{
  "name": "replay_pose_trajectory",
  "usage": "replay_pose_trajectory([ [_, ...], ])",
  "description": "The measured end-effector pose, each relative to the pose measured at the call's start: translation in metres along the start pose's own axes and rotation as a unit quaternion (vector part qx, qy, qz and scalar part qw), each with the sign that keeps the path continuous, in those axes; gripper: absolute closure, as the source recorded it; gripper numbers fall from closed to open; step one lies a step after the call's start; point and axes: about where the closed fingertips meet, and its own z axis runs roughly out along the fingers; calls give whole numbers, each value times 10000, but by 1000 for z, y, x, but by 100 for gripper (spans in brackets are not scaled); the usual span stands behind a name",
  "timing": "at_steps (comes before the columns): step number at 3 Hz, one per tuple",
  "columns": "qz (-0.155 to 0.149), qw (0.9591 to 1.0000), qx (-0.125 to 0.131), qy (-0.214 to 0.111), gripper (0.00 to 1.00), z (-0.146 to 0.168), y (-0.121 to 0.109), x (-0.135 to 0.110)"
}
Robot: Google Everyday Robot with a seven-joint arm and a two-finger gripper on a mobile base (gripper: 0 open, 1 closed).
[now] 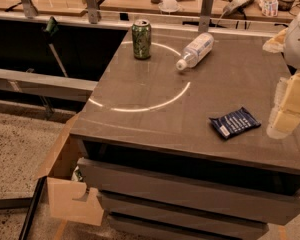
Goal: Move rxbar blueberry near green can
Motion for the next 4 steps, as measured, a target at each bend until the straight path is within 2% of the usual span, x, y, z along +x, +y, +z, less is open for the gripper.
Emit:
replay_pose_trajectory([
  [1, 0, 10000, 1, 0, 0, 0, 0, 0],
  [2, -278, 9987, -164, -396, 0, 0, -14, 0],
  [3, -591, 9942, -389, -805, 0, 1, -38, 22],
  [4, -1054, 9864, -635, -1092, 0, 14, -56, 35],
])
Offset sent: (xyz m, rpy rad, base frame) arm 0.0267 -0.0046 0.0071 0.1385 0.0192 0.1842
